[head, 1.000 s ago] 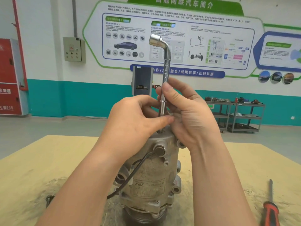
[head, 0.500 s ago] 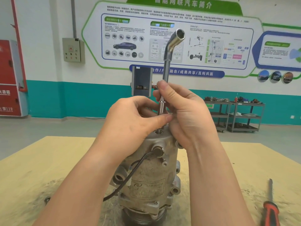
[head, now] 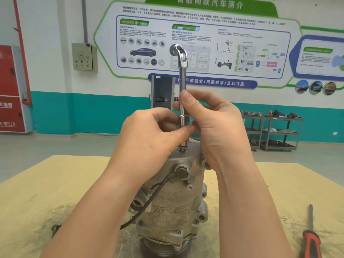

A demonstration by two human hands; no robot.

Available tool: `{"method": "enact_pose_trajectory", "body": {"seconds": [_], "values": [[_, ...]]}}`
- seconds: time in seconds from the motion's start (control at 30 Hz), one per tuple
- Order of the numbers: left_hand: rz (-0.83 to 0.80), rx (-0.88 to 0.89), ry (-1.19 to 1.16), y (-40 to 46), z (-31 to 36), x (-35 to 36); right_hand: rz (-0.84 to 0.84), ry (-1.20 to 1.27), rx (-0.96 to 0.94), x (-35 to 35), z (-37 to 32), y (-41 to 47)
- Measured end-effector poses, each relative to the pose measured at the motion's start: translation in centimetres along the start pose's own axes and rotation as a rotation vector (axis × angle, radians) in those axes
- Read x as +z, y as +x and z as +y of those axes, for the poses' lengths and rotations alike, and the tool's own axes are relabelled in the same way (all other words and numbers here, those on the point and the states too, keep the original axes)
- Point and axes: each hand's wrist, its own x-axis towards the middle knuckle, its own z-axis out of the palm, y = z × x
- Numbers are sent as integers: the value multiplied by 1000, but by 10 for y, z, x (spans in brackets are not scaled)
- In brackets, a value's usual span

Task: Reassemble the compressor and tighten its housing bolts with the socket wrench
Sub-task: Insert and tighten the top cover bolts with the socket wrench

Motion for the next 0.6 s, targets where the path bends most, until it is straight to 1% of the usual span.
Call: {"method": "enact_pose_trajectory", "body": {"seconds": [0.13, 0.2, 0.27, 0.37, 0.4, 0.47, 0.53, 0.6], "values": [[-130, 26, 23, 0, 1, -3, -108, -116, 20, -3, -5, -2], [-170, 19, 21, -1, 1, -5, -80, -105, 7, -3, -6, -2], [-154, 15, 30, -1, 1, -3, -8, -94, -2, -3, -5, -1], [-52, 13, 22, -2, 0, 0, 100, -151, -9, -4, -2, 0], [-30, 13, 25, -1, -1, 1, 108, -171, -9, -4, -1, 0], [-25, 10, 30, 0, -2, 1, 42, -195, -6, -3, -2, 0], [-57, 13, 35, 0, -3, 0, -48, -194, 9, -2, -4, -1], [-99, 20, 65, 0, -3, 0, -70, -143, 28, -2, -7, -1]]}}
